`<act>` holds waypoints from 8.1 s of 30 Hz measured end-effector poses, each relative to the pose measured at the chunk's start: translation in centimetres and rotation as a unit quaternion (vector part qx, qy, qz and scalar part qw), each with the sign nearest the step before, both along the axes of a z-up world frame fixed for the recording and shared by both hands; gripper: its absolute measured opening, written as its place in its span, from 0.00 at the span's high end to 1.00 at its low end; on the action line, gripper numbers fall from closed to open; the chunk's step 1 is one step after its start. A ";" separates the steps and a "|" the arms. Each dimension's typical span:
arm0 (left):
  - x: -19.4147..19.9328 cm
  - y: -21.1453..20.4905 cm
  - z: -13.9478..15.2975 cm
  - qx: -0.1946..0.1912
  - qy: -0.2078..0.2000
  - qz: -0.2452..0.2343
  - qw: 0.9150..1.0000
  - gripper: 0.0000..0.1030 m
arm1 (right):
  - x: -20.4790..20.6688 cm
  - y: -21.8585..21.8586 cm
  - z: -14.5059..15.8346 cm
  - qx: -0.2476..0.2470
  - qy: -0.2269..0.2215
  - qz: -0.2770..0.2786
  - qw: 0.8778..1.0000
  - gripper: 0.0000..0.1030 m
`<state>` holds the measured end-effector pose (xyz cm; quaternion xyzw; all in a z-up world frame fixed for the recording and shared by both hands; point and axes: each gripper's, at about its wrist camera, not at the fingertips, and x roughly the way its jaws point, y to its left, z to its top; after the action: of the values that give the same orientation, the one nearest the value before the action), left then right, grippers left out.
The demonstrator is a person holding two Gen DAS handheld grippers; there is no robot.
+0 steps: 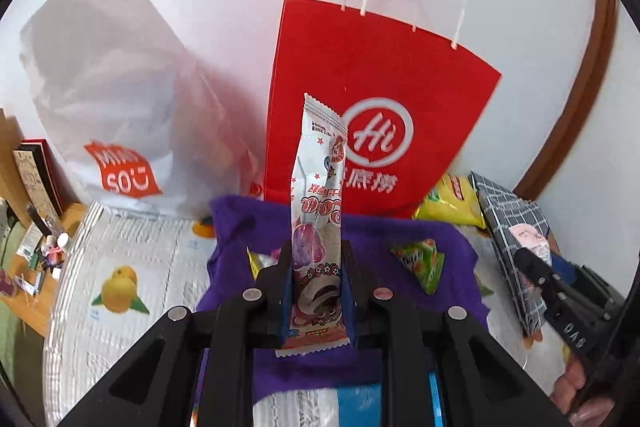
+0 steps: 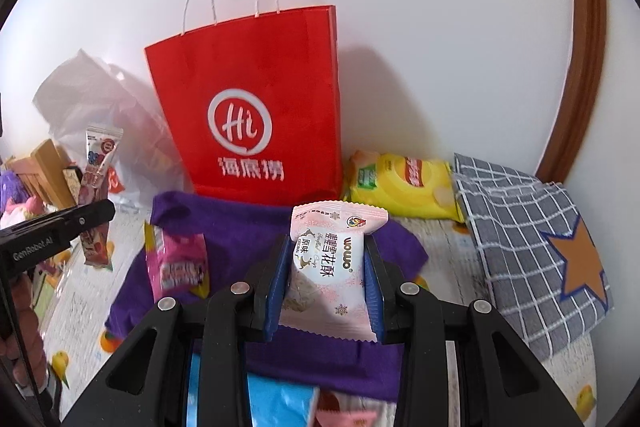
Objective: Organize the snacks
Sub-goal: 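Lift and carry both held snacks over the purple towel with both grippers, then open the right gripper dropping the pink pastry packet on the towel while the left releases the white stick snack, then grasp the pink peach packet with the right gripper while the left grasps the blue chocolate bag, then lift and carry both held snacks over the purple towel with both grippers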
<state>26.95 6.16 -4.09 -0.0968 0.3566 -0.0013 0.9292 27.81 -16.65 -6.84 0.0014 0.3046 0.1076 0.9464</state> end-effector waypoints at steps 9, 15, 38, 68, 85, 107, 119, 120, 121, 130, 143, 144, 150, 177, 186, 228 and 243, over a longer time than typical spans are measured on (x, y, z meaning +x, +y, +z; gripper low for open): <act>2.0 0.9 -0.2 0.001 0.009 0.004 1.000 0.81 | 3.8 0.8 -1.1 0.049 0.031 0.058 0.997 0.66; 3.0 1.6 -1.5 -0.016 0.037 0.001 0.999 0.81 | 4.9 -0.3 -2.7 0.039 0.059 0.045 0.997 0.66; 3.0 0.5 -1.9 -0.022 0.047 -0.009 0.999 0.81 | 4.9 -2.7 -2.2 -0.001 0.050 0.009 0.999 0.66; 3.0 1.7 -1.8 -0.033 0.046 0.002 0.998 0.81 | 6.0 -0.6 -4.5 -0.033 0.087 0.021 0.995 0.66; 3.4 1.6 -2.3 -0.035 0.061 0.000 0.998 0.81 | 7.9 1.8 -8.7 -0.054 0.150 0.037 0.987 0.66; 6.1 -0.8 -7.7 -0.010 0.187 -0.033 0.982 0.80 | 7.5 1.2 -7.4 -0.051 0.141 0.032 0.988 0.55; 6.6 -0.8 -8.4 0.002 0.202 -0.018 0.979 0.69 | 6.2 1.1 -5.1 -0.046 0.116 0.035 0.992 0.54; 6.6 -0.8 -8.4 0.005 0.202 -0.018 0.979 0.64 | 6.1 1.2 -5.0 -0.048 0.115 0.036 0.992 0.54; 6.6 -0.8 -8.4 0.006 0.201 -0.017 0.979 0.64 | 6.1 1.3 -5.0 -0.049 0.114 0.036 0.992 0.54; 5.8 -0.1 -6.3 -0.007 0.169 -0.018 0.985 0.50 | 5.1 2.0 -4.1 -0.056 0.100 0.036 0.993 0.53; 3.6 0.1 -2.2 -0.040 0.100 -0.037 0.993 0.39 | 0.1 1.9 -0.4 -0.030 0.041 0.048 0.998 0.31; 3.4 0.1 -1.9 -0.043 0.095 -0.041 0.994 0.39 | -0.6 1.6 -0.4 -0.034 0.039 0.047 0.998 0.30; 1.8 -0.7 -0.1 -0.043 0.076 -0.054 0.995 0.38 | -4.4 -0.6 -3.1 -0.069 0.058 0.012 0.996 0.30; -10.5 1.0 -2.5 0.025 0.082 -0.035 0.996 0.36 | -11.0 -6.6 -14.3 -0.042 0.158 0.009 0.986 0.68; -14.9 -0.5 -7.8 0.027 0.109 -0.089 0.990 0.36 | -16.6 -8.4 -15.2 -0.023 0.141 -0.014 0.990 0.68; -19.0 0.9 -16.2 0.082 0.068 -0.030 0.994 0.56 | -16.7 -6.0 -17.0 -0.028 0.091 -0.024 0.995 0.66; -19.0 0.6 -16.4 0.078 0.068 -0.040 0.994 0.51 | -16.7 -5.5 -17.0 -0.031 0.092 -0.008 0.995 0.51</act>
<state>7.97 6.73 -20.53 -0.0093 0.4213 -0.0040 0.9069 11.14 -22.17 -23.86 -0.0160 0.3936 0.0900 0.9147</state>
